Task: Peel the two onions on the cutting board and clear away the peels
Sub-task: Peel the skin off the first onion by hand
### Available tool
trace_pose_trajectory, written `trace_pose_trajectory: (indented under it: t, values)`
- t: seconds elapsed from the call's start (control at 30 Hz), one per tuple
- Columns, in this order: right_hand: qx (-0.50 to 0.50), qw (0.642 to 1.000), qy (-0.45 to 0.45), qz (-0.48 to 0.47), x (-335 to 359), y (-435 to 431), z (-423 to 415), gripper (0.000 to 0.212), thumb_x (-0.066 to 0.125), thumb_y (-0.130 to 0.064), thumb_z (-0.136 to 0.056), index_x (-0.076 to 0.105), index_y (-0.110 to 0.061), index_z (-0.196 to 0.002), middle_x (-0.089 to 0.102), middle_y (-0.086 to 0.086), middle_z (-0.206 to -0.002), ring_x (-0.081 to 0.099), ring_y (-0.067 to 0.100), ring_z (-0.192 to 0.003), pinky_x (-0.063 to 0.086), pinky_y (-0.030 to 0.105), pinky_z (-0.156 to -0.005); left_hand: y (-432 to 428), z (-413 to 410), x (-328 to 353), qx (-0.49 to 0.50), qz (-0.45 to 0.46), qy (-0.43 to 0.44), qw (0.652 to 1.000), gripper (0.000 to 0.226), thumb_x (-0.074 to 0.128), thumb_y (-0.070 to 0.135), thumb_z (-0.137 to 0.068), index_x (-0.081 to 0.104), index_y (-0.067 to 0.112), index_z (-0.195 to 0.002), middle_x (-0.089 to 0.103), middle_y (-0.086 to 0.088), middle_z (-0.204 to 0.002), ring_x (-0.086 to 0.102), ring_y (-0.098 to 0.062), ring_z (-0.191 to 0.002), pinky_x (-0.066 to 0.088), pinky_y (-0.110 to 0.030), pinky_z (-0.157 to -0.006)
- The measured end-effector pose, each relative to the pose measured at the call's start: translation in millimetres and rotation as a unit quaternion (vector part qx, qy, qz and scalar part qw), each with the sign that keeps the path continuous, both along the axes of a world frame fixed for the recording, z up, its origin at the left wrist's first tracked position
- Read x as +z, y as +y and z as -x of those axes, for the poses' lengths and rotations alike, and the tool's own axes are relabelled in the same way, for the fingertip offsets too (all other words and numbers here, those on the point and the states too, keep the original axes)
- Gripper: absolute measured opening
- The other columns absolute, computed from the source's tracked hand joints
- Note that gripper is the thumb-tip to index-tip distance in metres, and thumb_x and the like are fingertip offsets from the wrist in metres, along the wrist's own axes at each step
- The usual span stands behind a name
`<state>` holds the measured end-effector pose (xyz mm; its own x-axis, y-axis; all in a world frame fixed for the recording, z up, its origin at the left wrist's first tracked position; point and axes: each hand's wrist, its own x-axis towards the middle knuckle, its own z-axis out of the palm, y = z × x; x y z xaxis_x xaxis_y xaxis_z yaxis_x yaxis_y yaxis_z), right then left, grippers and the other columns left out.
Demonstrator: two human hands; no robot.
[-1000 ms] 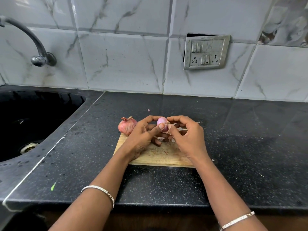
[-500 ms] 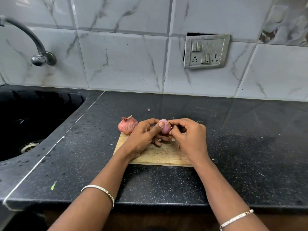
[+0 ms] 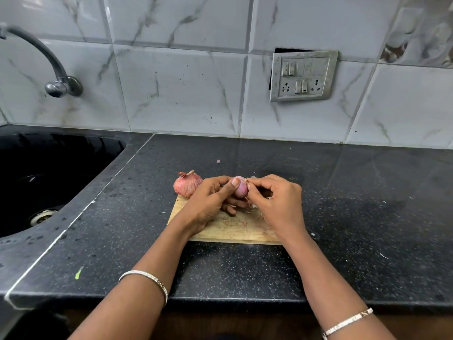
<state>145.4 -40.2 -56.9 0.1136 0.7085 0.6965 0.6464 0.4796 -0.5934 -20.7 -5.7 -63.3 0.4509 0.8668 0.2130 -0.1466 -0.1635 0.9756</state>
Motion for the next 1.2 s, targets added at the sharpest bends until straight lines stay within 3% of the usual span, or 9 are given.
trace_pose_trajectory:
  t: [0.07,0.2,0.47,0.53,0.67,0.83,1.0,1.2]
  values:
    - [-0.011,0.999,-0.03,-0.02,-1.9,0.6,0.8,0.012,0.074,-0.025,-0.087,0.082,-0.017,-0.091,0.072,-0.004,-0.076,0.067,0.009,-0.067,0.056,0.037,-0.062,-0.8,0.0,0.5,-0.008,-0.004,0.006,1.0,0.042,0.05,0.032,-0.103,0.065,-0.002,-0.122,0.076,-0.024,-0.102,0.076,-0.034,-0.091,0.057,-0.023,-0.06]
    - [-0.044,0.992,-0.1,-0.058,-3.7,0.0,3.3,0.035,0.058,-0.041,-0.092,0.08,-0.014,-0.085,0.069,0.0,-0.072,0.064,0.016,-0.062,0.054,0.04,-0.055,-2.0,-0.1,1.6,-0.011,-0.008,0.014,1.0,0.046,0.051,0.038,-0.1,0.068,-0.001,-0.118,0.076,-0.023,-0.098,0.077,-0.028,-0.085,0.057,-0.022,-0.059]
    - [-0.124,0.961,-0.212,-0.128,-7.4,4.0,7.2,0.03,0.06,-0.03,-0.094,0.069,-0.011,-0.072,0.06,0.002,-0.064,0.055,0.019,-0.051,0.046,0.032,-0.045,-6.4,-0.5,4.6,0.0,-0.001,0.019,1.0,0.039,0.049,0.036,-0.104,0.074,0.006,-0.104,0.077,-0.021,-0.093,0.077,-0.026,-0.081,0.057,-0.022,-0.058]
    - [-0.121,0.965,-0.2,-0.116,-6.4,3.0,5.6,0.026,0.061,-0.027,-0.092,0.07,-0.011,-0.074,0.062,0.001,-0.065,0.056,0.019,-0.052,0.047,0.032,-0.046,-6.9,-0.2,5.4,-0.001,-0.001,0.022,1.0,0.04,0.047,0.035,-0.106,0.073,0.006,-0.106,0.077,-0.021,-0.095,0.077,-0.029,-0.084,0.058,-0.023,-0.059]
    - [-0.057,0.996,-0.057,-0.038,-1.7,1.4,0.6,0.008,0.071,-0.013,-0.086,0.078,-0.015,-0.084,0.073,-0.005,-0.077,0.064,0.009,-0.067,0.056,0.034,-0.064,-7.5,-0.2,6.1,-0.011,0.005,0.006,1.0,0.039,0.045,0.032,-0.107,0.071,0.004,-0.112,0.077,-0.02,-0.097,0.077,-0.032,-0.089,0.058,-0.023,-0.06]
    - [-0.027,0.999,-0.002,0.043,1.0,-0.5,3.3,0.031,0.067,-0.007,-0.085,0.076,-0.017,-0.114,0.076,-0.005,-0.103,0.069,0.003,-0.09,0.056,0.024,-0.086,-4.2,0.2,4.7,-0.013,0.009,-0.02,1.0,0.036,0.046,0.029,-0.107,0.07,0.003,-0.114,0.077,-0.019,-0.101,0.077,-0.028,-0.089,0.059,-0.023,-0.059]
    - [0.009,0.999,0.028,0.024,5.5,-5.3,3.9,0.018,0.075,-0.028,-0.09,0.08,-0.024,-0.106,0.076,-0.013,-0.099,0.07,-0.002,-0.091,0.058,0.026,-0.083,-1.5,0.7,2.7,-0.009,0.002,-0.029,1.0,0.031,0.05,0.027,-0.106,0.07,0.003,-0.112,0.075,-0.021,-0.105,0.075,-0.03,-0.093,0.058,-0.024,-0.06]
    - [-0.002,1.0,-0.014,-0.022,4.8,-5.9,0.3,0.011,0.077,-0.024,-0.089,0.082,-0.02,-0.098,0.076,-0.01,-0.084,0.069,0.002,-0.076,0.058,0.028,-0.069,0.2,1.6,-0.1,-0.008,-0.019,-0.012,1.0,0.032,0.052,0.023,-0.105,0.066,0.003,-0.127,0.074,-0.022,-0.11,0.073,-0.038,-0.102,0.058,-0.023,-0.062]
